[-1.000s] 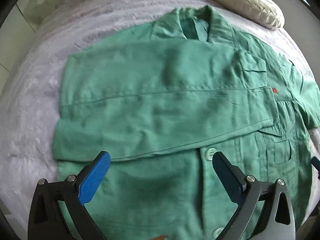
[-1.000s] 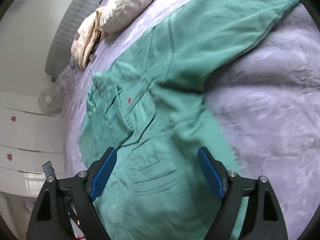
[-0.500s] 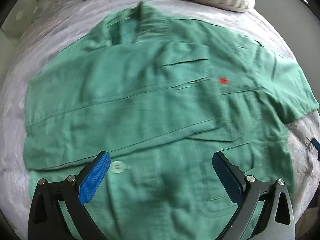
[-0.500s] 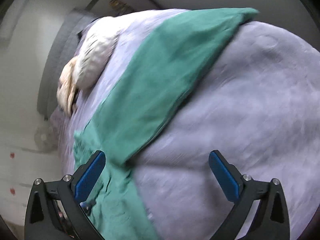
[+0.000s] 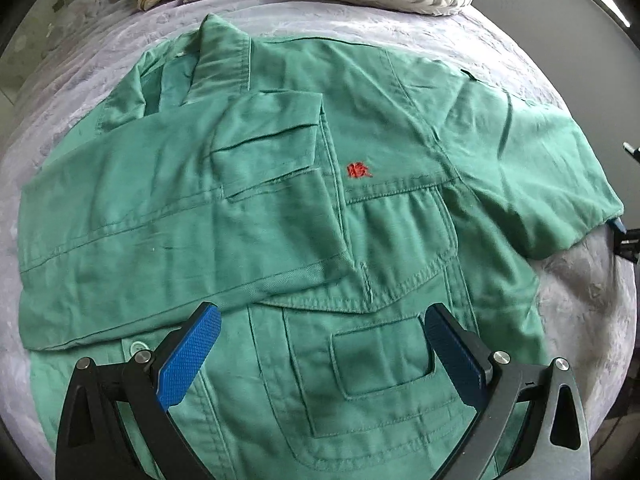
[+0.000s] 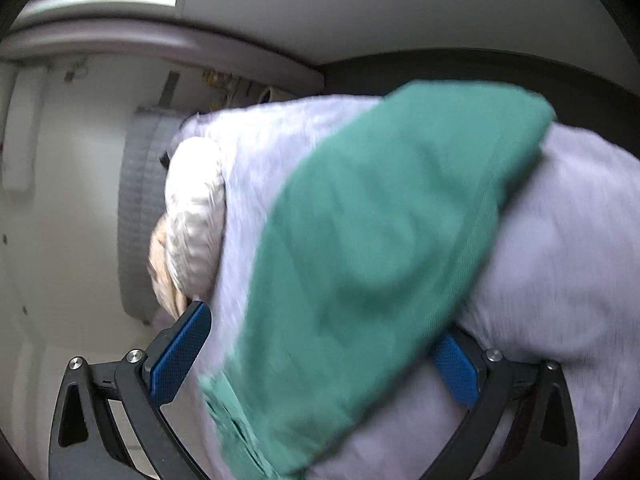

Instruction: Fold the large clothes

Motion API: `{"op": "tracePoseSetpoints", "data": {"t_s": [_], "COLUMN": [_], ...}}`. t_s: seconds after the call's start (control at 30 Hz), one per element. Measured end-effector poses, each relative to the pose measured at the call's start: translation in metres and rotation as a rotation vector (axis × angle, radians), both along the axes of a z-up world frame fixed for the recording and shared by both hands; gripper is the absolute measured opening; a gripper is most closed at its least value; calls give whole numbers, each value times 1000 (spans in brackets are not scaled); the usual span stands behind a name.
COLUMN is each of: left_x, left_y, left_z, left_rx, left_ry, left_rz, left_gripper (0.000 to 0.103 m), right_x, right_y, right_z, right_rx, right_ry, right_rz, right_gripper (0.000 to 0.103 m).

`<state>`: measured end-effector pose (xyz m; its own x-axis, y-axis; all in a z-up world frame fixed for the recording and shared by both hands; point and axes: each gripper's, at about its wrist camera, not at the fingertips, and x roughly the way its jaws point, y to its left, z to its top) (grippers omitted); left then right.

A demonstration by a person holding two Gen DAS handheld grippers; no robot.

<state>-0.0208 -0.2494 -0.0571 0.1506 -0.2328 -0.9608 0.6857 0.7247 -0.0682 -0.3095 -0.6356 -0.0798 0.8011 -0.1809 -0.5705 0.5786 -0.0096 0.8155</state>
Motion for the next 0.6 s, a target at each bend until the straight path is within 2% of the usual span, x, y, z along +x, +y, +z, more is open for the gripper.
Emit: {"op": "tracePoseSetpoints", "data": {"t_s": [0.13,0.23,0.3,0.37,0.47,0.6], "left_x": [0,12,20,31,43,62], "left_y": [0,-8,-5,0,12,38], "left_z": [-2,-7,-5,-6,-4,7], "left_rx": [-5,-7,-2,-5,-19,-47], "left_ry": [4,1,-12,-7,-9,-57], "left_rz": [4,2,7,9,25,57], "left_gripper": [102,102,102,102,102,102], "right_x": [-2,1,5,7,14,52], "right_y": [-21,-29,-32,-34,-28,-5], "right_z": [0,0,3,4,15,55], "right_rx": [33,75,83,89,37,-105], "right_ry": [-73,-74,-74,-36,-20,10], "right_rz": [-87,-104,-92,-65,-30,97], "right_gripper": [103,100,77,4,4,4]}}
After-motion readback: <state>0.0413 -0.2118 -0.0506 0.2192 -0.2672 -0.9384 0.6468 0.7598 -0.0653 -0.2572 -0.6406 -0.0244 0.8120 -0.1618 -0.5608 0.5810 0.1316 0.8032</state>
